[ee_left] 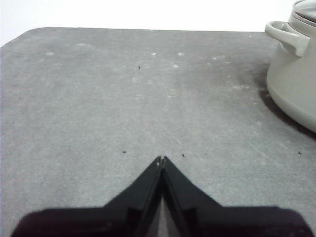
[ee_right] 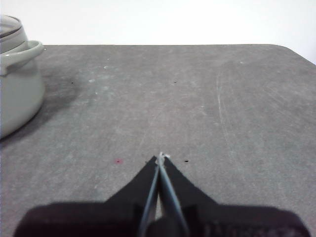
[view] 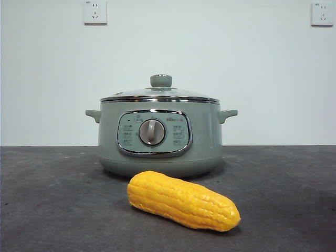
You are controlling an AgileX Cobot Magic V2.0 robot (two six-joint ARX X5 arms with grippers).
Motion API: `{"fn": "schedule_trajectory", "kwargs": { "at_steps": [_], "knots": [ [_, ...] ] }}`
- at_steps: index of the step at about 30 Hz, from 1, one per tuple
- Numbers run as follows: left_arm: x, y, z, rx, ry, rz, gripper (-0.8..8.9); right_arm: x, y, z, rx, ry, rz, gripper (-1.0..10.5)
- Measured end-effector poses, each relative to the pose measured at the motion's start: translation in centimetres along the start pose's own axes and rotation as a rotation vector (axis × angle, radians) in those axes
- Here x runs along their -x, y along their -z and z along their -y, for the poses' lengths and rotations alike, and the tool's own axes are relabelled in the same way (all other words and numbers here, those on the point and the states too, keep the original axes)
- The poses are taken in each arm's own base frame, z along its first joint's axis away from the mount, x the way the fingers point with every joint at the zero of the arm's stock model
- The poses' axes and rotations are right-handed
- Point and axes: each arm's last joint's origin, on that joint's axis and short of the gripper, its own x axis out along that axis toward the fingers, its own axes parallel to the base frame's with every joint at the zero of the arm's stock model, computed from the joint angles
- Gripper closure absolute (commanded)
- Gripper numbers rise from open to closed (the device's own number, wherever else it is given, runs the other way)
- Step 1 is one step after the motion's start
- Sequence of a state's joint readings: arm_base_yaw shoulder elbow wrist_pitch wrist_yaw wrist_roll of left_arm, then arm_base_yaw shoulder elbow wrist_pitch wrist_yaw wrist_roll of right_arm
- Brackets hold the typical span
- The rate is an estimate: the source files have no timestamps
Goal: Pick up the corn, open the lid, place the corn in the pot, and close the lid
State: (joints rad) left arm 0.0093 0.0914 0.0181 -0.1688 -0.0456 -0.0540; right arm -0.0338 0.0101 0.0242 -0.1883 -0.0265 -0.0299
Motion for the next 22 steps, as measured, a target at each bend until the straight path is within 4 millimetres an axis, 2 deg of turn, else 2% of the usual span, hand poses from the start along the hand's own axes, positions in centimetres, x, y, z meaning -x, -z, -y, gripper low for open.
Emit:
{"fn": "schedule_trajectory", "kwargs": {
  "at_steps": [11, 19, 22],
  "knots": [
    [0.0, -0.1, 0.0, 0.058, 0.006, 0.013, 8.15, 0.0, 0.0, -0.1, -0.014, -0.027, 0.001, 9.5],
    [0.0, 0.0, 0.1, 0.069, 0.022, -0.046, 8.16, 0.1, -0.1, -0.2, -0.254, -0.078, -0.023, 9.6],
    [0.5, -1.2, 0.2, 0.069, 0.039, -0.087, 8.16, 0.5, -0.4, -0.4, -0.337, -0.118, -0.079, 9.6]
  ]
}}
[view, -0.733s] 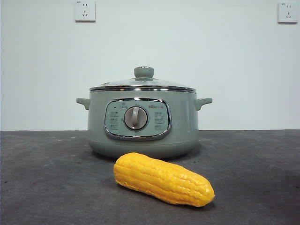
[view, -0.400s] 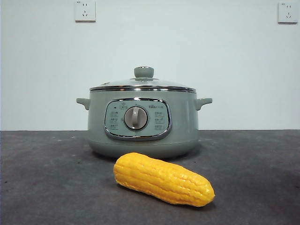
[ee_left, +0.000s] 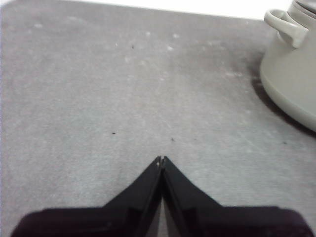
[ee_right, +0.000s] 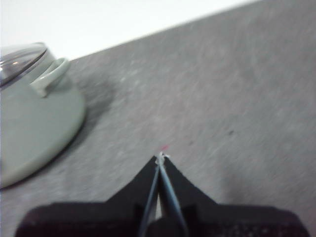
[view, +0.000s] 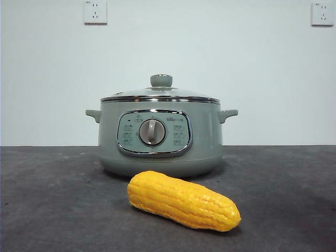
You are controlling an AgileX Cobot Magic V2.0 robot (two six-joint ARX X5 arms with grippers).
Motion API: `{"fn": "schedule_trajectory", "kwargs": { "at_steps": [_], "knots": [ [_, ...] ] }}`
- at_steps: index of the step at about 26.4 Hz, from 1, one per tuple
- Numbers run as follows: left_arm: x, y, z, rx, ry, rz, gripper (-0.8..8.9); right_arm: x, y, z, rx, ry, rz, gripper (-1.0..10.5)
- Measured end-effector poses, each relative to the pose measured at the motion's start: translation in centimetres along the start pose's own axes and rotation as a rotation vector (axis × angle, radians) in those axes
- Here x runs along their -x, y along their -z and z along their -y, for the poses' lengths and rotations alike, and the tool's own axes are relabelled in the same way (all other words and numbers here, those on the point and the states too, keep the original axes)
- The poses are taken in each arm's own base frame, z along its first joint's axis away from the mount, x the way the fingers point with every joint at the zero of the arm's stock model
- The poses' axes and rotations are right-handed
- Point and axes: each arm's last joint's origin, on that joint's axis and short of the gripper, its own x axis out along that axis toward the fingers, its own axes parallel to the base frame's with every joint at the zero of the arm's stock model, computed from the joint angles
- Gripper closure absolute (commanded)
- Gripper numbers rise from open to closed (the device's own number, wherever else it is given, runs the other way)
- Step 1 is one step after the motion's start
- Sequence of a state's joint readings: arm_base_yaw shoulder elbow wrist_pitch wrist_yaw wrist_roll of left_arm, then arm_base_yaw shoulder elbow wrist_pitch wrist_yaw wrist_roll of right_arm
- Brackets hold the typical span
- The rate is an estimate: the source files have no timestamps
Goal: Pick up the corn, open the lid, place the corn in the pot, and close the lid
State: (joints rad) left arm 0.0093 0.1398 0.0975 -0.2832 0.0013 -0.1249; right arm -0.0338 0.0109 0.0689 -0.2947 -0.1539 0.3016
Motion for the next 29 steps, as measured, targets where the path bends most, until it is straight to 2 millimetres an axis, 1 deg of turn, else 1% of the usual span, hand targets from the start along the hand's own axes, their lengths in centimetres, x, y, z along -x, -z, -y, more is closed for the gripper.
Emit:
{"fn": "schedule_trajectory", "kwargs": {
  "at_steps": [2, 7, 12, 16, 19, 22, 26, 29],
  "knots": [
    [0.6, -1.5, 0.3, 0.000, 0.022, 0.008, 8.18, 0.5, -0.8, -0.4, -0.044, -0.023, -0.006, 9.6],
    [1.8, -5.9, 1.1, 0.041, 0.145, 0.047, 8.18, 2.0, -4.1, -1.9, -0.128, -0.100, 0.015, 9.6],
    [1.6, -9.5, 1.9, 0.062, 0.246, 0.010, 8.18, 2.6, -7.2, -3.1, -0.156, -0.164, -0.033, 9.5],
    [1.3, -12.1, 2.5, 0.072, 0.347, -0.065, 8.17, 2.9, -9.7, -4.0, -0.175, -0.139, -0.107, 9.5],
    [1.0, -13.7, 3.0, 0.086, 0.427, -0.139, 8.17, 3.0, -11.2, -4.5, -0.179, -0.107, -0.189, 9.5],
    [0.5, -15.0, 3.4, 0.105, 0.520, -0.210, 8.17, 3.1, -12.1, -4.8, -0.182, -0.076, -0.274, 9.5],
    [-0.3, -15.8, 3.8, 0.146, 0.628, -0.326, 8.17, 2.8, -12.4, -4.8, -0.181, -0.054, -0.354, 9.5],
    [-0.9, -16.1, 3.9, 0.168, 0.666, -0.390, 8.17, 2.4, -12.4, -5.0, -0.165, -0.105, -0.442, 9.5]
  ]
}}
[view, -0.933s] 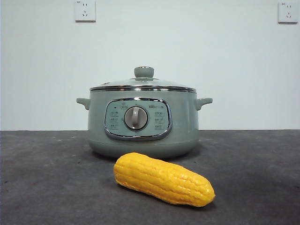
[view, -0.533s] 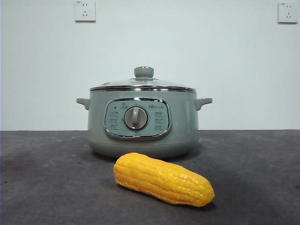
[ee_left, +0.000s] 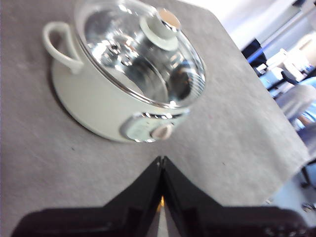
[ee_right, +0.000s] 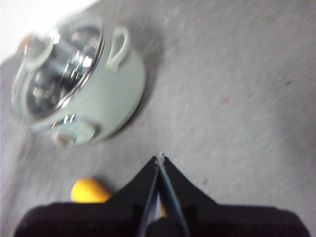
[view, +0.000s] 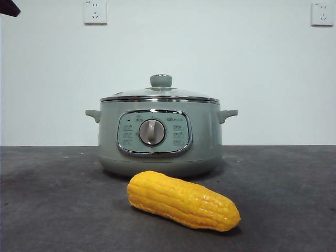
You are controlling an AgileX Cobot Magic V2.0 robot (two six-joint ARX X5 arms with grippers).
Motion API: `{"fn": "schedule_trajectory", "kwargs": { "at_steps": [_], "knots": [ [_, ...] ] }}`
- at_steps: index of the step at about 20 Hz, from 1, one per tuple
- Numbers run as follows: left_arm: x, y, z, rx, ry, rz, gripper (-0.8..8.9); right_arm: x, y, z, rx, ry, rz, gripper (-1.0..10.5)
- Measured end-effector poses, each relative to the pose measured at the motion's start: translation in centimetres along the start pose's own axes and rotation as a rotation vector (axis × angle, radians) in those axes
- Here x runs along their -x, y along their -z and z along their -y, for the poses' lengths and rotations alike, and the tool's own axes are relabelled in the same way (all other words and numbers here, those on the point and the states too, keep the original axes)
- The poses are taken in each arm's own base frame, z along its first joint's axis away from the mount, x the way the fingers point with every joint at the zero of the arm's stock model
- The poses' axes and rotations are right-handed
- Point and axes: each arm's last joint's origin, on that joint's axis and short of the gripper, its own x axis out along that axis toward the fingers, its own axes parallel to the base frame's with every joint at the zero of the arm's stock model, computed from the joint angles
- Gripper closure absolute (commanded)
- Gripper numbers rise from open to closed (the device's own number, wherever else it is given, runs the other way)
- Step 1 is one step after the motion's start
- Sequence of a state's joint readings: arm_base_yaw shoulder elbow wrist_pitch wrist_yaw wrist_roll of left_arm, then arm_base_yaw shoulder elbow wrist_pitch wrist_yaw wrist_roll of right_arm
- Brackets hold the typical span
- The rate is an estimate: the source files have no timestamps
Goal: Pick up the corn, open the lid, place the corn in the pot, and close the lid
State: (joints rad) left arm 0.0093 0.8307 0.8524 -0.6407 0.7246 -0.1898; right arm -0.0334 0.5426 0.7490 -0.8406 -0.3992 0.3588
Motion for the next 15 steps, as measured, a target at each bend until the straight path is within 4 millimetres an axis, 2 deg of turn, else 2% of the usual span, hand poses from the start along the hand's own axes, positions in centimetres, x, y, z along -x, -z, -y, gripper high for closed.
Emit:
{"fn": "schedule_trajectory", "kwargs": {
  "at_steps": [3, 6, 9, 12, 15],
  "knots": [
    [-0.4, 0.3, -0.3, 0.022, 0.015, -0.053, 8.17, -0.6, -0.4, -0.3, 0.023, -0.086, -0.118, 9.4],
    [-0.6, 0.9, -0.4, 0.005, 0.028, -0.122, 8.17, -2.1, -1.7, -0.5, 0.059, -0.169, -0.286, 9.4],
    [-0.6, 1.5, -0.4, -0.013, 0.030, -0.170, 8.17, -3.7, -3.1, -1.1, 0.138, -0.192, -0.365, 9.3],
    [-0.6, 1.8, -0.5, -0.009, 0.028, -0.202, 8.17, -5.1, -4.4, -3.2, 0.249, -0.251, -0.420, 8.2],
    [-0.6, 1.9, -0.5, -0.021, 0.030, -0.212, 8.17, -6.9, -4.3, -5.9, 0.377, -0.258, -0.499, 7.8]
  ]
}}
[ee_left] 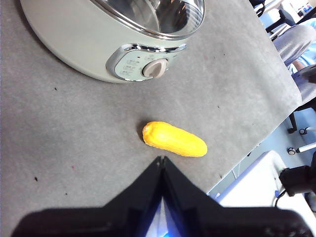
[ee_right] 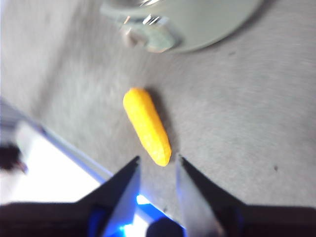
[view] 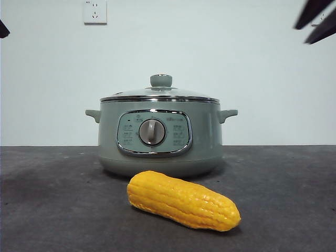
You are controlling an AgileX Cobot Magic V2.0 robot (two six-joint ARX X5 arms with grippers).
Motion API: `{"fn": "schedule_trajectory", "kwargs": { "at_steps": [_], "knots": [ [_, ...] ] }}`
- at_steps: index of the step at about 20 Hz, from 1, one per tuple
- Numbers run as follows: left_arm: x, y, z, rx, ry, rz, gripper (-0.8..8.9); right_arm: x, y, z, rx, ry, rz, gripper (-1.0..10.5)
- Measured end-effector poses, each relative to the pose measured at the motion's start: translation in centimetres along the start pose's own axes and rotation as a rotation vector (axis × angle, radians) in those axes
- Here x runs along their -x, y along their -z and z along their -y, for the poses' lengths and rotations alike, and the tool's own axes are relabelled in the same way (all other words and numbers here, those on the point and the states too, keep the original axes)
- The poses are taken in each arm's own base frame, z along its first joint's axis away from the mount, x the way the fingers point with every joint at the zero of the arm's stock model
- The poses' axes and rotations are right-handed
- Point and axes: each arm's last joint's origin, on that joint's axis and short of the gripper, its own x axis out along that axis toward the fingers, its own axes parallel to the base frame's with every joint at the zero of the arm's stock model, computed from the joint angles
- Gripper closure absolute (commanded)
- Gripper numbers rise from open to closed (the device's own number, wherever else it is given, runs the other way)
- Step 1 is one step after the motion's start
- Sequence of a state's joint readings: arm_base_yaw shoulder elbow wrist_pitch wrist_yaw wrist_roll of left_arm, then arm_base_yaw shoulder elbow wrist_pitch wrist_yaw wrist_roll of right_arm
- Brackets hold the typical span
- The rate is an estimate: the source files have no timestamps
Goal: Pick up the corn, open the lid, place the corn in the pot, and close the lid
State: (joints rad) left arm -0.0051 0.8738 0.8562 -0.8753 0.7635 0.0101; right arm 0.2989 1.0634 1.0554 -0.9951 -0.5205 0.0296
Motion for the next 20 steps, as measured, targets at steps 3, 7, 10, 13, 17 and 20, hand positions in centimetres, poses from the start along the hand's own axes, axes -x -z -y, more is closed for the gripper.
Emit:
{"fn": "schedule_trajectory", "kwargs": {
  "at_steps": [3, 7, 10, 13, 17, 20],
  "knots": [
    [0.0, 0.0, 0.0, -0.038, 0.000, 0.000, 8.17, -2.5, -0.9, -2.5, 0.128, 0.047, -0.100, 3.8],
    [0.0, 0.0, 0.0, -0.129, 0.001, 0.000, 8.17, -7.1, -1.5, -5.7, 0.278, 0.069, -0.224, 3.2],
    [-0.1, 0.0, 0.1, -0.198, 0.003, -0.002, 8.18, -10.8, -1.3, -7.0, 0.354, 0.089, -0.279, 3.2],
    [-0.2, 0.0, 0.2, -0.230, 0.012, -0.007, 8.18, -13.3, -1.2, -7.5, 0.403, 0.111, -0.309, 3.2],
    [-0.4, 0.1, 0.6, -0.263, 0.031, -0.019, 8.18, -16.2, -1.1, -7.6, 0.439, 0.127, -0.328, 3.2],
    [-0.7, 0.1, 0.9, -0.283, 0.049, -0.030, 8.18, -17.9, -1.0, -7.3, 0.460, 0.151, -0.342, 3.2]
  ]
}}
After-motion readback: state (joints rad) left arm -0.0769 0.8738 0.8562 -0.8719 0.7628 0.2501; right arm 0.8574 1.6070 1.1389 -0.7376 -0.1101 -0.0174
